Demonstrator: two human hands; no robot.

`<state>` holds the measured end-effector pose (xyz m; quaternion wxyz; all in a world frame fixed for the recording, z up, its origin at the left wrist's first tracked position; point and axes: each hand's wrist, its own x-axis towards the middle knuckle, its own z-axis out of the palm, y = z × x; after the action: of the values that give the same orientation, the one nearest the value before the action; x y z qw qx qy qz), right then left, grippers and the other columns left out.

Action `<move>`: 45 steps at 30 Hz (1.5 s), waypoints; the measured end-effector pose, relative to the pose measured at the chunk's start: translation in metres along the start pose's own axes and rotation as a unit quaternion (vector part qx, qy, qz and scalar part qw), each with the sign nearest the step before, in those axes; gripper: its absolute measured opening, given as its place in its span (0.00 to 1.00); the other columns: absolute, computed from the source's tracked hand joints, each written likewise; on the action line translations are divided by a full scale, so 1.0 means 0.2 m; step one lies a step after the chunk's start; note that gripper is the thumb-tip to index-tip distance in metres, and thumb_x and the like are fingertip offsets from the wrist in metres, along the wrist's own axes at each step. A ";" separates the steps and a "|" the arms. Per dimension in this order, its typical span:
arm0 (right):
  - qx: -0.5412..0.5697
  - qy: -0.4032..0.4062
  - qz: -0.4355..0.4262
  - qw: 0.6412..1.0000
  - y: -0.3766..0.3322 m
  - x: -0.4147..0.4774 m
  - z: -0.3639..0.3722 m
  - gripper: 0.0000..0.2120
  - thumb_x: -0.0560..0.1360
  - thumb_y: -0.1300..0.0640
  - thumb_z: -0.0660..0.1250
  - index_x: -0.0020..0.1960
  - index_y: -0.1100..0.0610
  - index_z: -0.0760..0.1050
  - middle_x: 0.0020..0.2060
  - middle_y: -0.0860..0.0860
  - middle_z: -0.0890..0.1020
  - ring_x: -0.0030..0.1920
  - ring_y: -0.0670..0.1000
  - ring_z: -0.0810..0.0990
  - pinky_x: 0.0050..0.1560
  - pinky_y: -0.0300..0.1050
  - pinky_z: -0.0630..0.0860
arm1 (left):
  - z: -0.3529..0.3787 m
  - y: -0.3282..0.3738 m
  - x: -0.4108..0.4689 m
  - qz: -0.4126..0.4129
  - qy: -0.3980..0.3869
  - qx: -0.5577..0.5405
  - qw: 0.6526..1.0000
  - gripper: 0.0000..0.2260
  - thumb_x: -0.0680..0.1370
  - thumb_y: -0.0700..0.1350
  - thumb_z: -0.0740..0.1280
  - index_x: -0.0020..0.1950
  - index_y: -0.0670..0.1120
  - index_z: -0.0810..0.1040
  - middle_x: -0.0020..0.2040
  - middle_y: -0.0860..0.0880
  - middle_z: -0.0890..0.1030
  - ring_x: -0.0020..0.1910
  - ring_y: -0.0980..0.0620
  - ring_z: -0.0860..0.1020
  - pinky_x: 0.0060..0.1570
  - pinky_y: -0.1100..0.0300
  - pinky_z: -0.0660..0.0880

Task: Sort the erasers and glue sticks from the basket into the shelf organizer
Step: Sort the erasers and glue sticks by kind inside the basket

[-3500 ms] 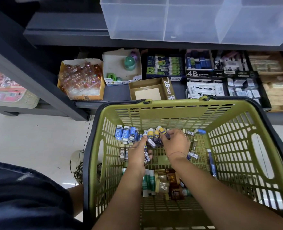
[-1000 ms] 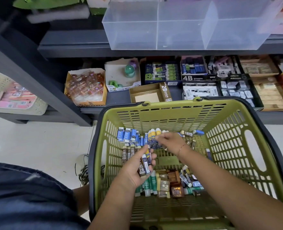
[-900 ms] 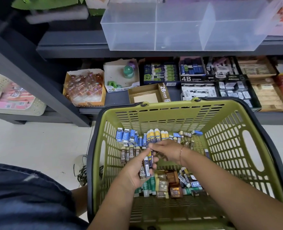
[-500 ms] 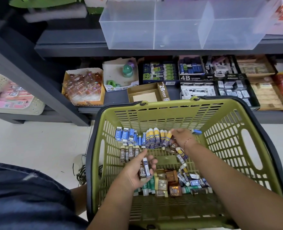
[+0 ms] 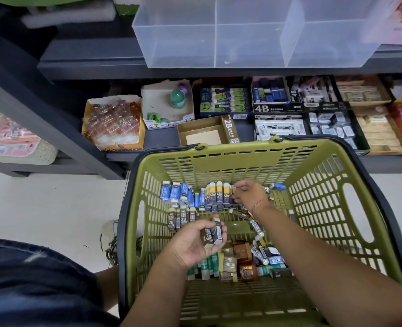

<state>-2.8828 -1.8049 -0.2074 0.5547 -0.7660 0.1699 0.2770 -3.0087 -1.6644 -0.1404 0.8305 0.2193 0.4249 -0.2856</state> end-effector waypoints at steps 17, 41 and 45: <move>-0.138 -0.277 0.090 0.947 -0.07 -0.29 -0.03 0.07 0.74 0.57 0.71 0.50 0.57 0.78 0.31 0.49 0.79 0.29 0.42 0.72 0.28 0.33 0.67 | 0.05 -0.03 0.01 0.075 0.133 0.097 0.983 0.18 0.73 0.36 0.71 0.62 0.35 0.74 0.56 0.40 0.80 0.45 0.48 0.83 0.34 0.59 0.81; -0.130 0.011 0.010 0.991 0.02 0.04 -0.08 0.11 0.75 0.63 0.65 0.36 0.51 0.73 0.38 0.54 0.78 0.41 0.53 0.76 0.49 0.48 0.76 | 0.02 -0.02 0.03 0.074 0.150 0.033 0.985 0.11 0.73 0.34 0.71 0.55 0.39 0.81 0.54 0.38 0.82 0.48 0.44 0.84 0.50 0.53 0.81; -0.145 -0.043 -0.001 0.988 -0.03 -0.10 -0.12 0.08 0.77 0.61 0.63 0.40 0.56 0.76 0.33 0.54 0.77 0.33 0.50 0.73 0.35 0.41 0.71 | 0.03 -0.02 0.03 0.076 0.156 0.021 0.985 0.11 0.71 0.33 0.72 0.53 0.37 0.81 0.50 0.37 0.84 0.47 0.43 0.84 0.42 0.54 0.83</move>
<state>-2.8895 -1.8268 -0.1862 0.4447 -0.8258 0.1031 0.3310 -3.0053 -1.6730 -0.1433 0.7685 0.3103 0.5251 -0.1933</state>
